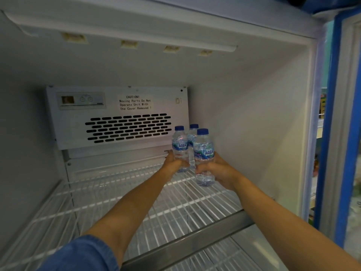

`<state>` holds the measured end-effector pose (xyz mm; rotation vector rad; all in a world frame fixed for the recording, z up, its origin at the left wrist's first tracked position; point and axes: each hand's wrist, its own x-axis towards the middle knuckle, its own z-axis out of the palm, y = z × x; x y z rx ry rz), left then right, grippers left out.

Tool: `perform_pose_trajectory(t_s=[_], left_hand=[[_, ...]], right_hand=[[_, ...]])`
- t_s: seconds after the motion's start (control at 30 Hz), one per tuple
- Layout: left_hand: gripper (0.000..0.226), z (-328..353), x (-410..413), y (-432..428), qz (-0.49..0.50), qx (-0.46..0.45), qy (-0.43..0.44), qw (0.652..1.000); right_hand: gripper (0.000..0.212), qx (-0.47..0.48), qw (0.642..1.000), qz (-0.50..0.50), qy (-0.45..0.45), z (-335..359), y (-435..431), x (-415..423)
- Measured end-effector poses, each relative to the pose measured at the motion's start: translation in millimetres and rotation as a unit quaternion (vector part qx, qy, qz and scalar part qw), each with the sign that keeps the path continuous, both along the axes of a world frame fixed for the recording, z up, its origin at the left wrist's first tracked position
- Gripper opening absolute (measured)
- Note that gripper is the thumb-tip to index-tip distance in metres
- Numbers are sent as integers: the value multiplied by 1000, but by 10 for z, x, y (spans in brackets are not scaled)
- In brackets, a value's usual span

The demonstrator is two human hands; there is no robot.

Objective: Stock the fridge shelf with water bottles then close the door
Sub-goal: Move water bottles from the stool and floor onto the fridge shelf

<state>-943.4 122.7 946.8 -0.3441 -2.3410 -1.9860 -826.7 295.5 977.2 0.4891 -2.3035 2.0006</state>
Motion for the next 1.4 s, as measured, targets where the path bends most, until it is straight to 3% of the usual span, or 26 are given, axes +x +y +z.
perform_pose_trajectory(t_s=[0.13,0.33,0.43,0.5,0.63,0.7,0.77,0.83,0.93,1.0,1.13,1.4], left_hand=[[99,124,272,11,24,-20,-15,999],[68,565,907,-84,86,-128,-13,988],[43,786,1303,-144,62,-111,2,992],[36,830,1535,-147,40,-97,7,994],[31,739,1775,-64,11,-68,5,998],[31,655,1781,-7,22,-48,-2,999],[41,548,1752,53,29,-48,-4,998],[53,439,1696,118,52,-42,3,998],[57,339,1641,159,113,-38,29,992],[55,350,1642,122,157,-49,44,985],[57,442,1506,-126,215,-55,37,974],[57,461,1094,-266,195,-20,2,981]], right_hand=[[66,6,1000,-4,-3,-2,0,-5],[93,-9,1000,-9,-11,-64,0,-40],[100,-23,1000,-1,4,-57,-66,23],[95,-30,999,24,12,-10,-188,147],[51,5,998,51,30,43,-409,359],[60,22,996,83,1,39,-379,346],[65,87,990,111,-29,53,-269,337],[60,212,973,92,-21,98,-126,386],[81,411,906,96,-14,96,67,415],[82,486,865,119,-36,68,134,420],[82,518,845,125,-33,70,158,392],[82,522,843,131,-17,10,182,275]])
